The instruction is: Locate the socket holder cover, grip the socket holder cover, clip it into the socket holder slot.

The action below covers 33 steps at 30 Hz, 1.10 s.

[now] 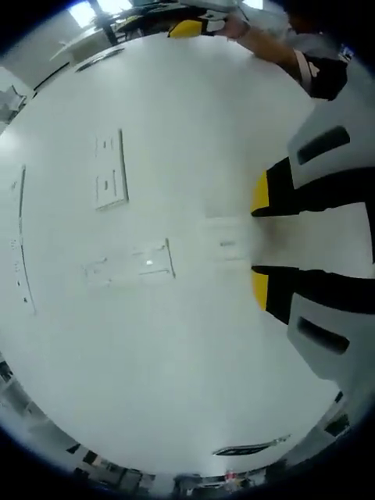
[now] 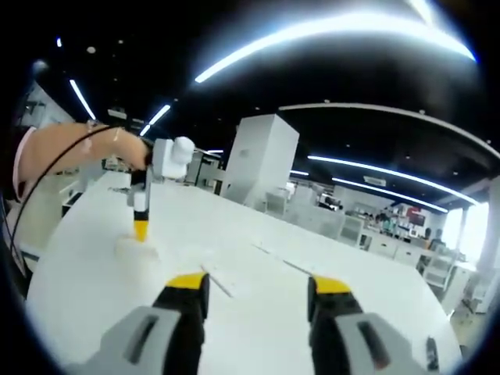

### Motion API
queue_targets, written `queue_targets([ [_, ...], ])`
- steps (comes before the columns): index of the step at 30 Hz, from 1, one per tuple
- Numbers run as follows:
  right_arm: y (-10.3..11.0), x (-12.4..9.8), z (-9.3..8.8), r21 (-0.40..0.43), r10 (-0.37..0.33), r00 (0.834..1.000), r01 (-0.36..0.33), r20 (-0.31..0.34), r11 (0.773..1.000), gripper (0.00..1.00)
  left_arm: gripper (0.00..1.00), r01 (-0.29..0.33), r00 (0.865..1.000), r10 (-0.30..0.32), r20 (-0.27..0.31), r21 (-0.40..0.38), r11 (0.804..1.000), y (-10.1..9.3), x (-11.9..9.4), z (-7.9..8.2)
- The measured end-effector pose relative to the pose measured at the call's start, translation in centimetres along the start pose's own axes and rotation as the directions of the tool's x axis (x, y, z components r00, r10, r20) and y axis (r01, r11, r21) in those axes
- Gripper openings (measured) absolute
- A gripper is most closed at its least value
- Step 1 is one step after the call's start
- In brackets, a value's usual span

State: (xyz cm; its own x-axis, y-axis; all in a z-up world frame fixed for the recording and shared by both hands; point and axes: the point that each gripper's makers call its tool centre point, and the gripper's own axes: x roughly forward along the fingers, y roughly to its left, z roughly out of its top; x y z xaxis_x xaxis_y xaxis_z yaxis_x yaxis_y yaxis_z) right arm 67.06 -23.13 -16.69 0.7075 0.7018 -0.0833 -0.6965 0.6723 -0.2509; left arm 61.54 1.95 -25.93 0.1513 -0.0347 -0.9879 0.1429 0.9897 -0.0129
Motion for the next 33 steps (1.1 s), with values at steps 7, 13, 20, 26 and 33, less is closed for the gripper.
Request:
queue_targets([
  [7, 0.3, 0.0, 0.2, -0.002, -0.001, 1.000, 0.001, 0.005, 1.000, 0.52, 0.26, 0.003, 1.000, -0.003, -0.014, -0.010, 1.000, 0.6, 0.9, 1.2],
  [13, 0.5, 0.0, 0.3, -0.006, -0.001, 1.000, 0.001, 0.004, 1.000, 0.52, 0.26, -0.011, 1.000, 0.011, -0.012, -0.008, 1.000, 1.2, 1.5, 1.6],
  [20, 0.4, -0.1, 0.5, -0.009, -0.002, 1.000, 0.002, 0.010, 1.000, 0.51, 0.26, -0.022, 1.000, 0.022, -0.012, -0.005, 1.000, 1.5, 1.6, 1.7],
  [26, 0.3, 0.0, 0.4, -0.011, -0.003, 1.000, 0.003, 0.007, 1.000, 0.51, 0.26, -0.028, 1.000, 0.028, -0.013, 0.009, 1.000, 1.5, 1.5, 1.7],
  [33, 0.2, 0.0, 0.3, -0.012, -0.006, 1.000, 0.006, 0.001, 1.000, 0.50, 0.26, -0.037, 0.999, 0.038, -0.021, 0.017, 0.999, 1.6, 1.1, 1.6],
])
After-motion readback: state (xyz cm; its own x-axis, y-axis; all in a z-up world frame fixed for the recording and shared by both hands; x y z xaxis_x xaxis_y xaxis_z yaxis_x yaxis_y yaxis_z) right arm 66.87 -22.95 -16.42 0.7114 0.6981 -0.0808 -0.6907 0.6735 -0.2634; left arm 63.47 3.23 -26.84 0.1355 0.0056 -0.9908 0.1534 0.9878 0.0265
